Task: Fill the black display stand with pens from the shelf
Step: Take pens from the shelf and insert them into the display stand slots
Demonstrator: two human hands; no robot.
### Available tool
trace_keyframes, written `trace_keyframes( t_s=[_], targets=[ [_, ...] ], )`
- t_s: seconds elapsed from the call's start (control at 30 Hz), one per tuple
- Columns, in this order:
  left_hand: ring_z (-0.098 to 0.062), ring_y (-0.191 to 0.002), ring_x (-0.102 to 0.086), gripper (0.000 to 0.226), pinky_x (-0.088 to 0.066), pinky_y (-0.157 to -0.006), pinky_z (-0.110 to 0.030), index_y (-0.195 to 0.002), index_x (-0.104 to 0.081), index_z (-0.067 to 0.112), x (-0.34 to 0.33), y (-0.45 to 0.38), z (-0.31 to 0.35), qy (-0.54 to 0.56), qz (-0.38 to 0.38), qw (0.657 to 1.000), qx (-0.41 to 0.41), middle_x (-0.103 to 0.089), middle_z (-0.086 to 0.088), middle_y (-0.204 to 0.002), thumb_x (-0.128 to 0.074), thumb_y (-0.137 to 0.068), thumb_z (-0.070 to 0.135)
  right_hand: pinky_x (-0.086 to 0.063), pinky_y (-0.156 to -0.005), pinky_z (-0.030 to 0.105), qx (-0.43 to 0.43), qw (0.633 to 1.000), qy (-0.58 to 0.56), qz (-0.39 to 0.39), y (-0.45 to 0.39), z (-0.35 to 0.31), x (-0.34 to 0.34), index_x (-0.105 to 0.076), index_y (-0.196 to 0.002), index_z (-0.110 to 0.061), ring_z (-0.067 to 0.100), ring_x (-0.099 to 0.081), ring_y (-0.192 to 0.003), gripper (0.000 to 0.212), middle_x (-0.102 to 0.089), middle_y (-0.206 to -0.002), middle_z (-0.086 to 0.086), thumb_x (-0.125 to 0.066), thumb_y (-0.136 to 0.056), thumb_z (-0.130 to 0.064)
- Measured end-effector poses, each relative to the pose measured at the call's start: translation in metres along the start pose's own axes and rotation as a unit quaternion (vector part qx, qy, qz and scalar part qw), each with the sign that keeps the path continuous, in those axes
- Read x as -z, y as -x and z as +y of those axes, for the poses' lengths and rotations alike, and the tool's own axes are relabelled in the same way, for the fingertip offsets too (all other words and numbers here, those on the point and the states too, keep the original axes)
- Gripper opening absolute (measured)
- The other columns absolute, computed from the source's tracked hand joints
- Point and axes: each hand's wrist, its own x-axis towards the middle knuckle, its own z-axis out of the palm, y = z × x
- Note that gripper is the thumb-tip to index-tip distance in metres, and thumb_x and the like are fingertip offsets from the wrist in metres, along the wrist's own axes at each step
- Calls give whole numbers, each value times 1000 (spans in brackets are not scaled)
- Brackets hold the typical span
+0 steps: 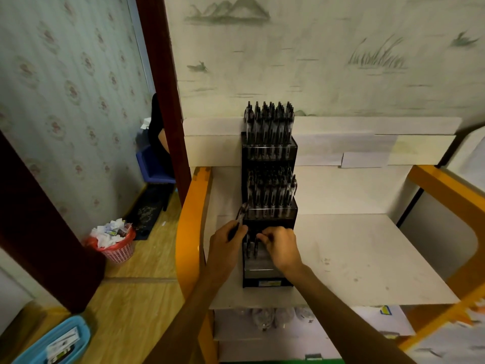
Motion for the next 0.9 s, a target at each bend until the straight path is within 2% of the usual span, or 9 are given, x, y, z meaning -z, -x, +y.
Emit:
trace_keyframes(
  t_s=[0.1, 0.17, 0.2, 0.27, 0.4, 0.5, 0.6, 0.77, 0.9],
  targets=[
    [2, -57, -47, 28, -36, -56, -9, -71, -56, 24, -2, -1, -1, -10, -15, 1000, 3, -52, 18, -57, -58, -99, 18, -43, -63, 6, -8, 999, 33, -23, -3, 2, 3, -77, -84, -8, 16, -70, -85, 15, -74, -86, 5, -70, -92, -19],
    [2, -61, -51, 22, -39, -58, -10, -76, -61, 20, -3, -2, -2, -6, -24, 1000, 4, -56, 16, -61, -59, -98, 17, -54, -71, 26, -6, 998, 54, -24, -6, 4, 9, -79, -82, -15, 16, -68, -80, 15, -75, -83, 3, -73, -88, -27],
    [2, -63, -53, 18, -40, -60, -10, -80, -64, 17, -3, -2, -2, -7, -27, 1000, 1, -58, 14, -64, -61, -97, 17, -55, -74, 29, -5, 999, 44, -22, -8, 4, 12, -79, -81, -17, 14, -68, -79, 12, -75, -82, 1, -75, -87, -27],
    [1, -72, -59, 11, -42, -65, -9, -87, -70, 14, -5, -3, -2, -19, -24, 1000, -8, -64, 12, -73, -64, -96, 17, -56, -79, 26, -2, 999, -32, -26, -11, 0, 19, -79, -83, -18, 7, -69, -79, 3, -76, -81, -4, -77, -84, -19],
    [-3, -82, -64, 12, -44, -70, -7, -98, -75, 11, -7, -5, -3, -62, 2, 998, -24, -71, 2, -88, -69, -93, 20, -57, -86, 25, -22, 981, -181, -72, -10, -11, 31, -77, -98, -23, 2, -70, -87, 19, -76, -89, -10, -79, -80, -18],
    [-4, -80, -62, 13, -42, -70, -5, -97, -75, 14, -9, -4, -3, -116, -5, 993, -29, -69, -1, -87, -69, -92, 25, -58, -79, 25, -13, 968, -244, -65, -5, -20, 38, -76, -86, -22, 7, -71, -83, 12, -76, -83, -6, -79, -82, -33],
    [-3, -77, -58, 8, -38, -67, -4, -97, -74, 19, -12, -5, -2, -168, -11, 985, -45, -66, -2, -86, -68, -93, 24, -60, -74, 36, -26, 951, -304, -48, -4, -24, 44, -74, -83, -10, 19, -73, -81, 22, -76, -83, 4, -71, -90, -30],
    [-4, -82, -54, 18, -39, -68, -14, -102, -66, 29, -11, -10, 1, -266, -57, 961, -53, -58, 8, -94, -72, -86, 30, -62, -74, 39, -38, 938, -341, -46, -5, -23, 48, -68, -101, -1, 23, -74, -83, 23, -74, -93, 12, -52, -102, -18],
    [-10, -92, -57, 27, -48, -72, -23, -109, -66, 30, -1, -9, 2, -332, -48, 935, -115, -59, 9, -102, -70, -84, 37, -62, -72, 37, -26, 950, -312, -7, -13, -14, 56, -69, -95, -4, 28, -73, -80, 24, -73, -86, 12, -50, -102, -17]
  ],
)
